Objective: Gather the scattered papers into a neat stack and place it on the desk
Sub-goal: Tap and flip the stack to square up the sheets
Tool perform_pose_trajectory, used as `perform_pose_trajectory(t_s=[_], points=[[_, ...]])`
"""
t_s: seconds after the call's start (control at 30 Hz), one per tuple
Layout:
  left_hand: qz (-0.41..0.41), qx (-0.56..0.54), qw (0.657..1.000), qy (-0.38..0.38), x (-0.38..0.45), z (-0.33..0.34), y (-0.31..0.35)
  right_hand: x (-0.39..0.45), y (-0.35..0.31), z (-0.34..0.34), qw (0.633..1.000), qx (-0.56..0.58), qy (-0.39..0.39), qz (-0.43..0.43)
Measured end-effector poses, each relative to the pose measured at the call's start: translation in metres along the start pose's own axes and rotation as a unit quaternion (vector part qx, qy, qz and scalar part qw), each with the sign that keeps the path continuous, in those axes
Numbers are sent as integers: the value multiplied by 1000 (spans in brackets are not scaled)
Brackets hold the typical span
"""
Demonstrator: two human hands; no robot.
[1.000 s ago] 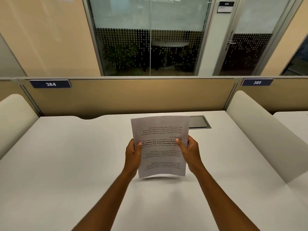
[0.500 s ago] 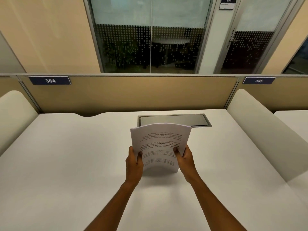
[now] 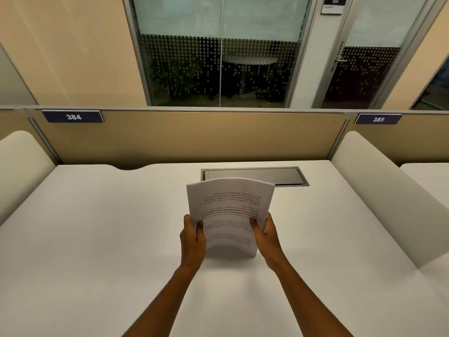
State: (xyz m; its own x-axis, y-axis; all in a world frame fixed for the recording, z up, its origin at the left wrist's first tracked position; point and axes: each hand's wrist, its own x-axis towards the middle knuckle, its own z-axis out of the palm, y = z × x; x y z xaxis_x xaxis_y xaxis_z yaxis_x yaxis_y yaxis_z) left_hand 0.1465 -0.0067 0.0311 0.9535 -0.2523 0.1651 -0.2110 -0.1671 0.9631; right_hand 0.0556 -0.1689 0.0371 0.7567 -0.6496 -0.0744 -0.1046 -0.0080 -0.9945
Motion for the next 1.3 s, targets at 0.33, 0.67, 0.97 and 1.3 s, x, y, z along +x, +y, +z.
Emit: perform_pose_trajectory(t_s=[0.33, 0.67, 0.97, 1.3], points=[[12, 48, 995, -81, 27, -9, -2, 12, -6, -11, 999, -21, -25, 12], [109, 186, 947, -238, 100, -33, 59, 33, -38, -53, 997, 74, -1, -13], [173, 321, 875, -318, 132, -42, 98, 44, -49, -80, 1000, -4, -2, -19], [249, 406, 812, -337, 127, -20, 104, 49, -62, -59, 987, -131, -76, -51]])
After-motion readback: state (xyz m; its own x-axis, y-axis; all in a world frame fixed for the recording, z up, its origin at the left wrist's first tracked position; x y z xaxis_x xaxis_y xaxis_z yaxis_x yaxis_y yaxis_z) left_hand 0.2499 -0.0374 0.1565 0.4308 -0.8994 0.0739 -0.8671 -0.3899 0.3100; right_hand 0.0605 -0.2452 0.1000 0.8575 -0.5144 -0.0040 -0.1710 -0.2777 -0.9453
